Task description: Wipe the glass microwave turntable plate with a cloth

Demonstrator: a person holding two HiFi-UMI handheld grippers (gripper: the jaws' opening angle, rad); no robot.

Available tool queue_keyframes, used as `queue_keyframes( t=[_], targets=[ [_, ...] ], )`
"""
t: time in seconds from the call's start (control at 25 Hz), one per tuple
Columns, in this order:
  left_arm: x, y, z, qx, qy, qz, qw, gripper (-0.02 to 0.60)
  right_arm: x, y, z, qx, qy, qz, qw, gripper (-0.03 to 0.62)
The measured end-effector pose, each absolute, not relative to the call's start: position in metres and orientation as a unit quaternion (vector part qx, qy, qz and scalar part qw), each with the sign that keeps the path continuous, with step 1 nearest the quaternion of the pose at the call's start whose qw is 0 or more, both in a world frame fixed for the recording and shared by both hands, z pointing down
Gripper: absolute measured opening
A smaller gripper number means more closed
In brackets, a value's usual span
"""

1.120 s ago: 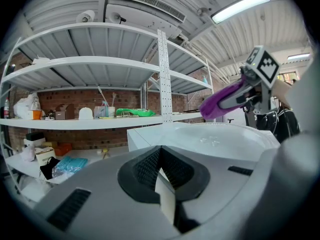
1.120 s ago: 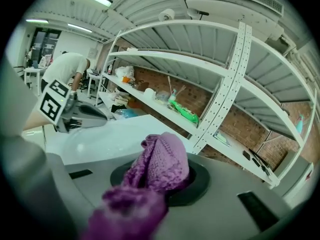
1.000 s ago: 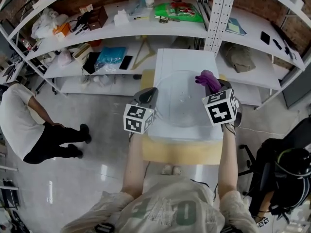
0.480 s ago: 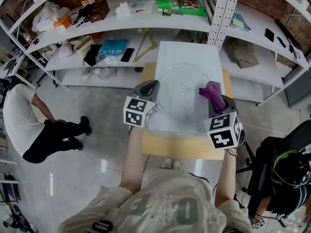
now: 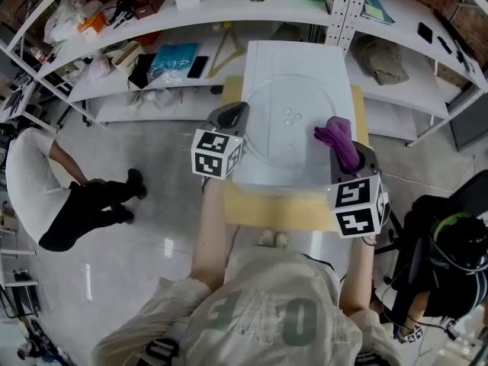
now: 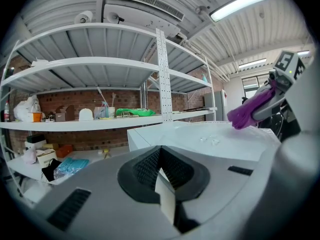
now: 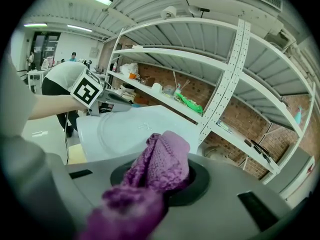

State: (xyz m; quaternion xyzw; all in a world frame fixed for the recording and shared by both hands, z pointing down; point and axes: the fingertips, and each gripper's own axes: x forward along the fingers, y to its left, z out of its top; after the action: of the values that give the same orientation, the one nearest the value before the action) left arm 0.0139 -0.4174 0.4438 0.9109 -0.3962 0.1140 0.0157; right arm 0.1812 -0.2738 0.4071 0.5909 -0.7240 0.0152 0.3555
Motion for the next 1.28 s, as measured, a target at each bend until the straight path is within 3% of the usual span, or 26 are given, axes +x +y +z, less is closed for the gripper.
queue_keyframes(
  t=[0.2, 0.36, 0.6, 0.76, 1.0, 1.16, 1.28],
  targets=[
    [0.013, -0.419, 0.445, 0.911, -0.396, 0.112, 0.013, 0.002, 0.18, -0.286, 0.398, 0.594, -0.72, -0.008, 0.36, 0.051],
    [0.013, -0.412, 0.443, 0.908, -0.401, 0.121, -0.002, 0.002, 0.177, -0.286, 0.384, 0.606, -0.727, -0.008, 0.323, 0.051],
    [0.014, -0.391, 0.375, 0.908, -0.407, 0.071, -0.062, 0.002, 0.173, -0.284, 0.361, 0.617, -0.732, -0.017, 0.286, 0.051],
    [0.019, -0.344, 0.32, 0.913, -0.401, 0.001, -0.077, 0.002, 0.179, -0.274, 0.341, 0.643, -0.741, -0.001, 0.196, 0.051],
    [0.025, -0.3, 0.301, 0.92, -0.383, -0.064, -0.043, 0.002, 0.186, -0.243, 0.332, 0.64, -0.763, 0.022, 0.088, 0.051],
    [0.015, -0.278, 0.305, 0.911, -0.405, -0.064, -0.049, 0.002, 0.189, -0.213, 0.339, 0.632, -0.771, 0.038, 0.071, 0.051],
    [0.012, -0.248, 0.322, 0.909, -0.412, -0.062, -0.035, 0.002, 0.193, -0.181, 0.355, 0.615, -0.781, 0.037, 0.103, 0.051]
  ],
)
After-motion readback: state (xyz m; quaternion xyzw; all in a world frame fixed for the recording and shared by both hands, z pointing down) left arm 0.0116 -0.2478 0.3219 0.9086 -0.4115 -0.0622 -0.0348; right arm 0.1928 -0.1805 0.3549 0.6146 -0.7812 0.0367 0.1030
